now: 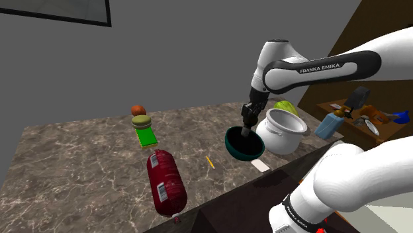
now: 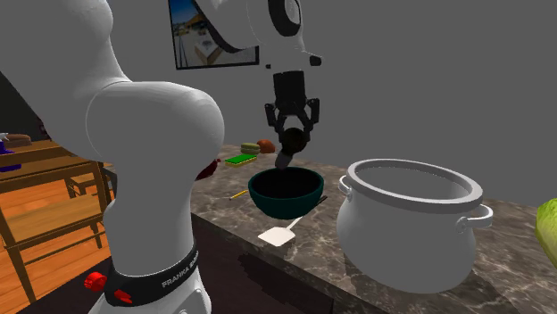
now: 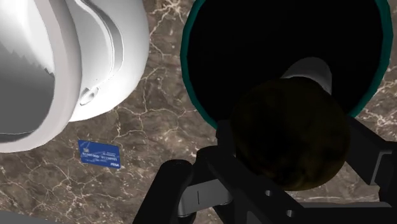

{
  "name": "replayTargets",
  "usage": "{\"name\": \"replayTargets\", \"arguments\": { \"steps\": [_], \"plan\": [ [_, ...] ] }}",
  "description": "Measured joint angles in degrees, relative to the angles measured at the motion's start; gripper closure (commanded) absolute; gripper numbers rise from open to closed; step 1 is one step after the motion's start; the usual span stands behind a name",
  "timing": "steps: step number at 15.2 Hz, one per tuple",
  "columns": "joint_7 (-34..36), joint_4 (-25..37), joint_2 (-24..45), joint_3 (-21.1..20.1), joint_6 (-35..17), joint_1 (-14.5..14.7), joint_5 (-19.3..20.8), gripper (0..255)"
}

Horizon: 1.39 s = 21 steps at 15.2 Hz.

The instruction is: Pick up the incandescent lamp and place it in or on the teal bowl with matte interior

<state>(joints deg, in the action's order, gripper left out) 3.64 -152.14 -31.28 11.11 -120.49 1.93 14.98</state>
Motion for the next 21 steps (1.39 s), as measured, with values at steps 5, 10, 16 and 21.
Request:
{"name": "replayTargets", "arguments": {
  "steps": [5,10,16,21],
  "plan": [
    [0.45,-2.46,1.9,0.5,-4.34,-0.25,0.67,255],
    [1.0,-4.4,4.28,1.0,-9.44,-0.56,1.44,255],
    [1.45,-5.08,5.85,1.09,-12.05,-0.59,1.69,255],
    [1.5,-5.58,6.42,1.13,-12.41,-0.61,1.76,0]
  ]
}}
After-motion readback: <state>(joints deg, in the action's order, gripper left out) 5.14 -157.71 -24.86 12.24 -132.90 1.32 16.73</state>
